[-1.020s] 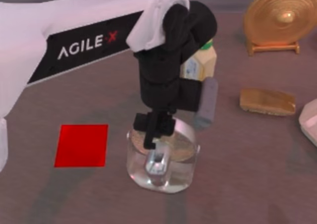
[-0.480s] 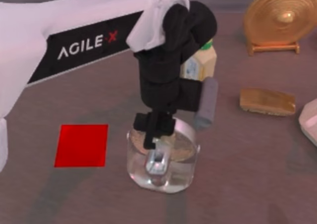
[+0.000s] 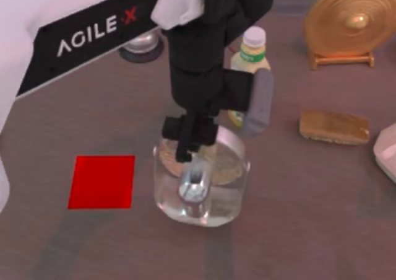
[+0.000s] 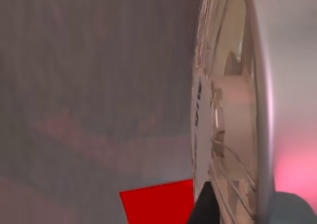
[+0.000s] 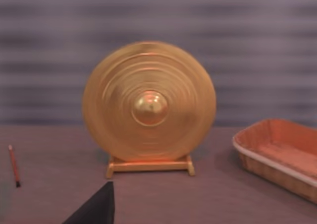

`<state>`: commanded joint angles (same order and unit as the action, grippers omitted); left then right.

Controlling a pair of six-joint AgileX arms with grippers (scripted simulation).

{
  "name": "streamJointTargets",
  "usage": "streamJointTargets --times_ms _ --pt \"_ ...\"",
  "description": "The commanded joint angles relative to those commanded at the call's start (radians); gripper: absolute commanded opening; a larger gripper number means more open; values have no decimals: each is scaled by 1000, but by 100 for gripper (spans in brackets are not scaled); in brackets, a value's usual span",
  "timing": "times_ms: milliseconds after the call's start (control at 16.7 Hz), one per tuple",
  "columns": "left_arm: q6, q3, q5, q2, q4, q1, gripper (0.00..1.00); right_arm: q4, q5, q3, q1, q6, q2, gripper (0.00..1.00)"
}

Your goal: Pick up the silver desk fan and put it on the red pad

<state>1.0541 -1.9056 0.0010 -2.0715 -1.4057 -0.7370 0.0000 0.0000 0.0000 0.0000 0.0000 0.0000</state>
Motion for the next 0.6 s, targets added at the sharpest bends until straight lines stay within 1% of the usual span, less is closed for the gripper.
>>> streamJointTargets --times_ms 420,600 --pt "-9 -11 -2 1 -13 -3 0 0 0 0 0 0 0 100" --pt "-94 -1 -15 3 -35 2 0 0 0 0 0 0 0 100"
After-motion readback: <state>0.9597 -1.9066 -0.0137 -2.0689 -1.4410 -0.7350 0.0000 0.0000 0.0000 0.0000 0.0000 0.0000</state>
